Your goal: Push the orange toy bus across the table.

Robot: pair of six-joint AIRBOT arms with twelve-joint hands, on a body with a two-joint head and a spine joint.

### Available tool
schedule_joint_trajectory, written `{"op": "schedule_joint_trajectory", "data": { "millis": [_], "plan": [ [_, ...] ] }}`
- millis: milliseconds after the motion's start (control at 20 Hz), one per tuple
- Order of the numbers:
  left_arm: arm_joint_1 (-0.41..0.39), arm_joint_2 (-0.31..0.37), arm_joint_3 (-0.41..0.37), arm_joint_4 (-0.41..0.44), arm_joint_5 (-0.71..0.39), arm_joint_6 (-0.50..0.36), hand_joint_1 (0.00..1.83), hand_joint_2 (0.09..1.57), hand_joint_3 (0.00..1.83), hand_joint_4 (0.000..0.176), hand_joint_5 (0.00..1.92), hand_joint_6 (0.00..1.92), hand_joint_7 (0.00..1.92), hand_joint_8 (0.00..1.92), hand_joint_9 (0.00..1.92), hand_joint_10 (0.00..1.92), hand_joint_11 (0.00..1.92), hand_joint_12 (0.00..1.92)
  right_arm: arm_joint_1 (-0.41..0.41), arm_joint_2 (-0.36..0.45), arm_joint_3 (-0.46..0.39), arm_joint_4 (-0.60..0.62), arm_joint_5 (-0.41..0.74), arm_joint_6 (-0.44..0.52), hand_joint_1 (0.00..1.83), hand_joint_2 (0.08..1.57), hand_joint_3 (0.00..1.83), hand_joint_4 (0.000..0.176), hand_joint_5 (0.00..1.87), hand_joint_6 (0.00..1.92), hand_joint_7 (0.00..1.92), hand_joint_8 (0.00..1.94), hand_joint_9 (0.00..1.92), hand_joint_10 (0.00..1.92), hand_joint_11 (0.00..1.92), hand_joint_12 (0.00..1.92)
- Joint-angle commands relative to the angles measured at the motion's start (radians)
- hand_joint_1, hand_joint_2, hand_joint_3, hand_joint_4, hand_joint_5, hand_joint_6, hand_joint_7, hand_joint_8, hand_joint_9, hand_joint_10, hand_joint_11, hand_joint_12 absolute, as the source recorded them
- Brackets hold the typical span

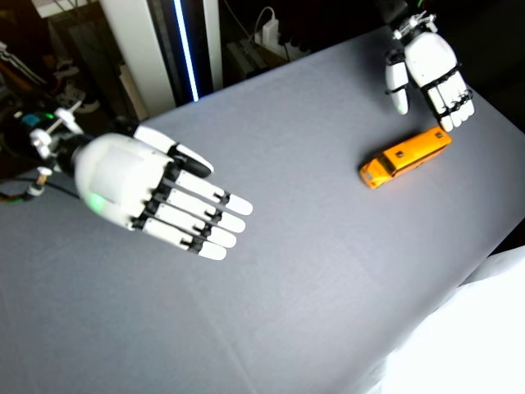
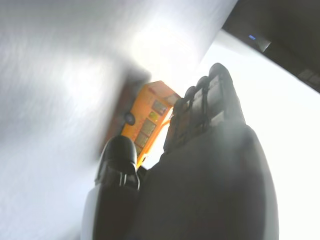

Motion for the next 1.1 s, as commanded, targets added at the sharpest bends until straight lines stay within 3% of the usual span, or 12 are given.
{"op": "schedule_joint_trajectory", "data": {
  "millis": [0, 350, 600, 750, 850, 1050],
  "plan": [
    [-0.013, -0.004, -0.004, 0.042, -0.099, 0.003, 0.0, 1.57, 0.12, 0.0, 0.01, 0.0, 0.0, 0.0, 0.0, 0.0, 0.0, 0.0, 0.006, -0.001, 0.006, 0.014, 0.124, 0.008, 0.43, 1.43, 0.0, 0.0, 0.29, 0.0, 0.23, 0.0, 0.15, 0.0, 0.0, 0.45],
    [-0.069, -0.029, -0.036, 0.178, -0.096, 0.003, 0.0, 1.57, 0.14, 0.0, 0.0, 0.0, 0.0, 0.0, 0.0, 0.0, 0.0, 0.0, 0.006, -0.001, 0.006, 0.014, 0.124, 0.008, 0.43, 1.44, 0.0, 0.0, 0.29, 0.0, 0.24, 0.0, 0.16, 0.0, 0.01, 0.41],
    [-0.075, -0.019, -0.064, 0.213, -0.147, 0.003, 0.0, 1.57, 0.14, 0.0, 0.0, 0.0, 0.0, 0.0, 0.0, 0.0, 0.0, 0.0, 0.006, -0.001, 0.006, 0.014, 0.124, 0.008, 0.46, 1.43, 0.0, 0.0, 0.31, 0.0, 0.26, 0.0, 0.17, 0.0, 0.04, 0.36],
    [-0.073, -0.003, -0.094, 0.219, -0.216, -0.001, 0.0, 1.57, 0.06, 0.0, 0.0, 0.0, 0.0, 0.0, 0.0, 0.0, 0.0, 0.0, 0.005, -0.001, 0.005, 0.015, 0.125, 0.008, 0.48, 1.43, 0.0, 0.0, 0.32, 0.0, 0.26, 0.0, 0.18, 0.0, 0.01, 0.46],
    [-0.059, 0.01, -0.116, 0.249, -0.266, -0.045, 0.0, 1.55, 0.04, 0.0, 0.02, 0.0, 0.0, 0.0, 0.0, 0.0, 0.0, 0.0, 0.005, -0.001, 0.003, 0.022, 0.13, 0.008, 0.47, 1.43, 0.0, 0.0, 0.31, 0.0, 0.25, 0.0, 0.17, 0.0, 0.0, 0.47],
    [-0.033, 0.013, -0.122, 0.362, -0.364, -0.262, 0.0, 1.54, 0.01, 0.0, 0.09, 0.0, 0.08, 0.01, 0.07, 0.01, 0.0, 0.0, 0.005, 0.008, -0.008, 0.026, 0.198, 0.027, 0.46, 1.42, 0.0, 0.0, 0.3, 0.0, 0.23, 0.0, 0.18, 0.0, 0.03, 0.37]
  ]
}}
